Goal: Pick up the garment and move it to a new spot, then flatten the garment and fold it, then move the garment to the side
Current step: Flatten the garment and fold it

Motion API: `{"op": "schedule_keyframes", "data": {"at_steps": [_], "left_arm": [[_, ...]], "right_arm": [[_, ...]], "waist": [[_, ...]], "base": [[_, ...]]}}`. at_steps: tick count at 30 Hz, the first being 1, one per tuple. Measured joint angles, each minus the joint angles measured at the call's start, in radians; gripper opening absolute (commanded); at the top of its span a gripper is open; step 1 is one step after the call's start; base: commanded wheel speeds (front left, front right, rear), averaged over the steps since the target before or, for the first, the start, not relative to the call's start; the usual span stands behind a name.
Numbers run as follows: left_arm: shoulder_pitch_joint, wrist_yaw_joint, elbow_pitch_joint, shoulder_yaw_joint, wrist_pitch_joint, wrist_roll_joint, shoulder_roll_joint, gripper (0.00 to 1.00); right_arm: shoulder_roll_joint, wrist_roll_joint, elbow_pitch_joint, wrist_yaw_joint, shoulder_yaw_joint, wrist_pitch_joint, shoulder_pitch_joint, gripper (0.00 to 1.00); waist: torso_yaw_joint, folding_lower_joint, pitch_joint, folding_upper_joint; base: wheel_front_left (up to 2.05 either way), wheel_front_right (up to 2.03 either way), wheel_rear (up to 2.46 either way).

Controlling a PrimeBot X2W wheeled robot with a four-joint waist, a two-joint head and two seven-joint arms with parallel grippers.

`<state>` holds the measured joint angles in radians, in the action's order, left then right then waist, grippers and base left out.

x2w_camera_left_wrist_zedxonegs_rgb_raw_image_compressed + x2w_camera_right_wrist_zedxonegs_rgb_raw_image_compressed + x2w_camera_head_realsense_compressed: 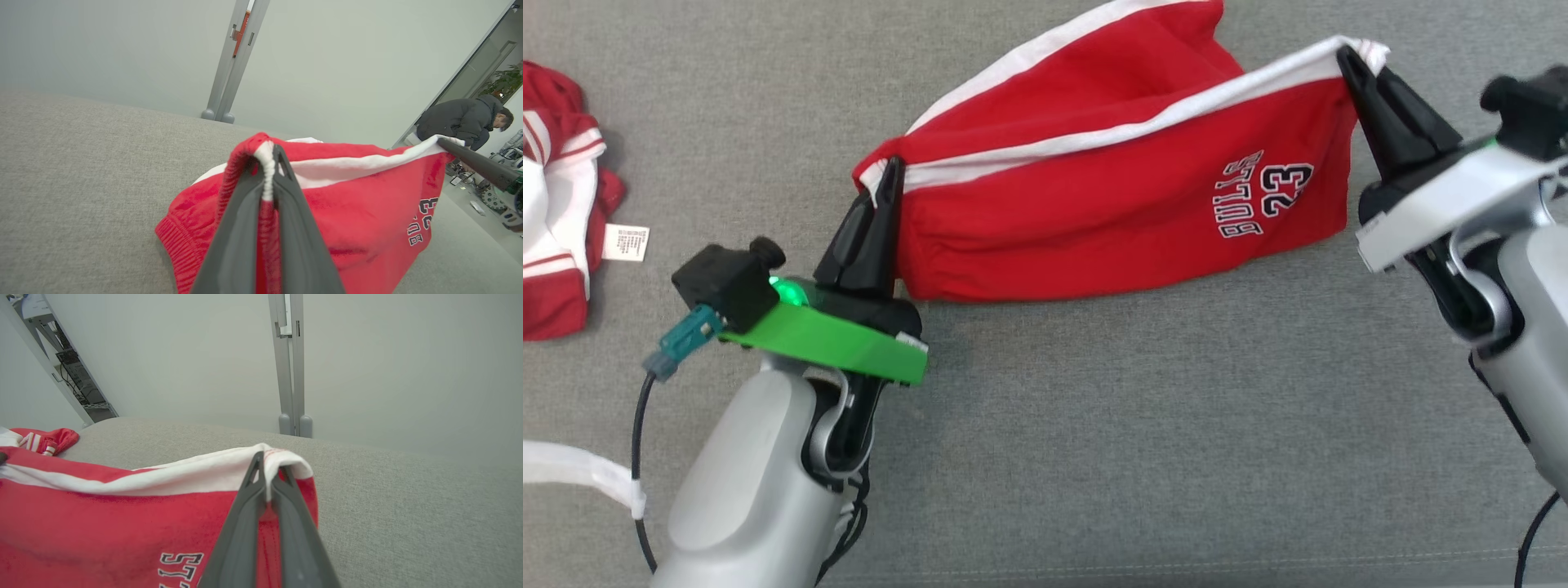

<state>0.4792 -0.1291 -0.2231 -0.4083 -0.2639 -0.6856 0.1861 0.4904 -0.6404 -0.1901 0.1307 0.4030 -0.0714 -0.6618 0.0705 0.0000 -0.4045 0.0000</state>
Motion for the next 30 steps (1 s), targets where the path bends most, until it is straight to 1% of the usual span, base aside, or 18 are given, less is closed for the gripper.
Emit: {"op": "schedule_keyframes", "data": {"at_steps": [4, 9, 14, 17, 18, 19, 20, 23, 24, 26, 30], "left_arm": [[0.098, 0.0, -0.086, 0.006, 0.0, -0.007, -0.032, 0.0], [0.18, 0.0, -0.184, 0.009, 0.0, -0.009, -0.065, 0.0], [0.244, 0.0, -0.224, -0.004, 0.0, -0.009, -0.094, 0.0], [0.268, 0.0, -0.242, -0.012, 0.0, -0.009, -0.1, 0.0], [0.276, 0.0, -0.249, -0.017, 0.0, -0.009, -0.102, 0.12], [0.282, 0.0, -0.254, -0.02, 0.0, -0.008, -0.103, 0.45], [0.287, 0.0, -0.261, -0.024, 0.0, -0.003, -0.104, 1.0], [0.293, 0.0, -0.263, -0.025, 0.0, 0.03, -0.101, 1.0], [0.292, 0.0, -0.261, -0.028, 0.0, 0.063, -0.095, 1.0], [0.279, 0.0, -0.248, -0.012, 0.0, 0.08, -0.094, 1.0], [0.2, 0.0, -0.203, 0.033, 0.0, 0.135, -0.085, 1.0]], "right_arm": [[-0.035, -0.011, -0.169, 0.0, 0.037, 0.019, -0.184, 0.0], [-0.08, -0.01, -0.361, 0.0, 0.094, 0.014, -0.367, 0.0], [-0.11, 0.002, -0.514, 0.0, 0.173, -0.008, -0.488, 0.0], [-0.128, 0.007, -0.604, 0.0, 0.192, -0.032, -0.537, 0.0], [-0.134, 0.002, -0.632, 0.0, 0.198, -0.038, -0.549, 0.0], [-0.138, -0.002, -0.65, 0.0, 0.205, -0.044, -0.556, 0.25], [-0.143, -0.003, -0.667, 0.0, 0.218, -0.055, -0.564, 1.0], [-0.156, -0.018, -0.694, 0.0, 0.258, -0.081, -0.573, 1.0], [-0.156, -0.025, -0.7, 0.0, 0.272, -0.089, -0.573, 1.0], [-0.147, -0.044, -0.706, 0.0, 0.294, -0.102, -0.573, 1.0], [-0.113, -0.084, -0.703, 0.0, 0.345, -0.12, -0.56, 1.0]], "waist": [[0.028, 0.0, -0.047, 0.0], [0.066, 0.0001, -0.1, 0.0], [0.107, 0.0, -0.142, 0.0], [0.125, 0.0001, -0.163, 0.0], [0.13, 0.0001, -0.168, 0.0], [0.133, 0.0001, -0.172, 0.0], [0.138, 0.0001, -0.176, 0.0], [0.142, 0.0001, -0.178, 0.0], [0.142, 0.0001, -0.174, 0.0], [0.14, 0.0001, -0.165, 0.0], [0.132, 0.0001, -0.137, 0.0]], "base": [[0.0, 0.0, 0.0], [0.0, 0.0, 0.0], [0.0, 0.0, 0.0], [0.0, 0.0, 0.0], [0.0, 0.0, 0.0], [0.0, 0.0, 0.0], [0.0, 0.0, 0.0], [0.0, 0.0, 0.0], [0.0, 0.0, 0.0], [0.0, 0.0, 0.0], [0.0, 0.0, 0.0]]}}
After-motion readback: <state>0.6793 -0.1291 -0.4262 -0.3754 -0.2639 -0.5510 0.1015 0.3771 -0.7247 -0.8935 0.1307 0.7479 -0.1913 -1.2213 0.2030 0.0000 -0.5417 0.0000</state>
